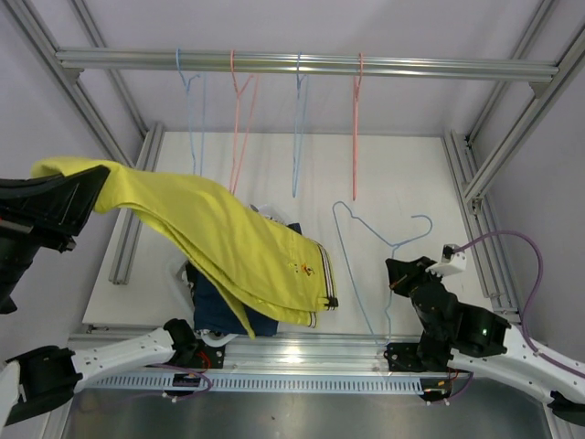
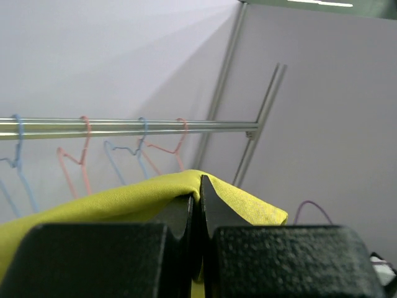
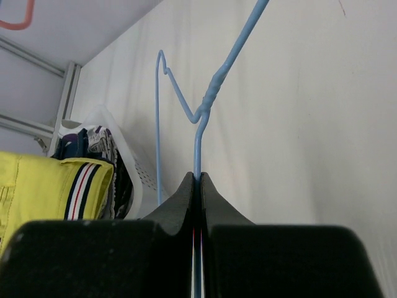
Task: Remove the trousers from the hanger
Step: Remove the trousers from the hanger, then place the trousers in the bin.
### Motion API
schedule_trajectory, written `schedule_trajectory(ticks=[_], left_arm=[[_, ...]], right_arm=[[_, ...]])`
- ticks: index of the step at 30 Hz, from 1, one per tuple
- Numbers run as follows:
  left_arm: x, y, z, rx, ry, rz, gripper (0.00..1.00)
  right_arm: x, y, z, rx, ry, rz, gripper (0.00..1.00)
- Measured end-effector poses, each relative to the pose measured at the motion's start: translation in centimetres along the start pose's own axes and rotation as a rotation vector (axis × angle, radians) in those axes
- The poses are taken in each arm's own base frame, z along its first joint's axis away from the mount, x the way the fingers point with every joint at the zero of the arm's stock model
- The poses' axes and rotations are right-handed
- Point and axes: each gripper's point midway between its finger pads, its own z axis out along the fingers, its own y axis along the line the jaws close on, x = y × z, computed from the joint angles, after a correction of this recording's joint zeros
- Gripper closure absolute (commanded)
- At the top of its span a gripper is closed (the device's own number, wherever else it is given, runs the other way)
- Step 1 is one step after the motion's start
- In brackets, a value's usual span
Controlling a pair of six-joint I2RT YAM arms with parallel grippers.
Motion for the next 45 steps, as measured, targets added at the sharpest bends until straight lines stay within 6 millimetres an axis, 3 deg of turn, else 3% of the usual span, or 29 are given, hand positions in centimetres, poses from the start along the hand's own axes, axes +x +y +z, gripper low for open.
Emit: schedule_trajectory(ticks=[6,15,21,27,31,34,36,40,43,44,45], left_arm=[[1.1,2.7,-2.0,-0.091,-0.024,0.059,1.0],[8.1,5.6,-3.2,-0.178,0.063,0.111,1.0],[12.8,5.0,-1.1,-0.152,0.15,0.101,0.99],[18.0,1.6,3.3,-0.02,0.259,0.029,0.99],[23.4,-0.8,5.6,0.085,0.378,-0.033,0.99],[27.9,-1.8,5.9,0.135,0.47,-0.068,0.99],[31.6,-1.7,5.3,0.145,0.541,-0.081,0.99],[37.8,-0.3,1.9,0.122,0.662,-0.096,0.98],[41.0,0.8,-1.0,0.104,0.709,-0.129,0.57],[42.0,1.0,-1.7,0.095,0.723,-0.145,0.3],[43.0,1.3,-2.3,0.086,0.739,-0.154,0.21]], right_arm=[[-1.3,-0.3,-0.6,0.007,-0.021,0.007,1.0],[-1.9,-0.7,-1.1,0.013,-0.023,0.001,1.0],[-2.4,-0.5,-1.3,0.009,-0.026,0.009,1.0],[-2.7,-1.0,-1.7,0.011,-0.027,0.008,1.0],[-3.0,-1.4,-2.0,0.014,-0.032,0.01,1.0],[-3.6,-1.5,-2.3,0.016,-0.037,0.011,1.0],[-4.0,-1.5,-2.5,0.014,-0.041,0.016,1.0],[-5.1,-1.1,-3.0,0.004,-0.05,0.03,1.0],[-5.8,-0.7,-3.4,-0.007,-0.058,0.041,1.0],[-5.9,-0.7,-3.4,-0.009,-0.059,0.039,1.0],[-6.0,-0.7,-3.4,-0.01,-0.06,0.038,1.0]])
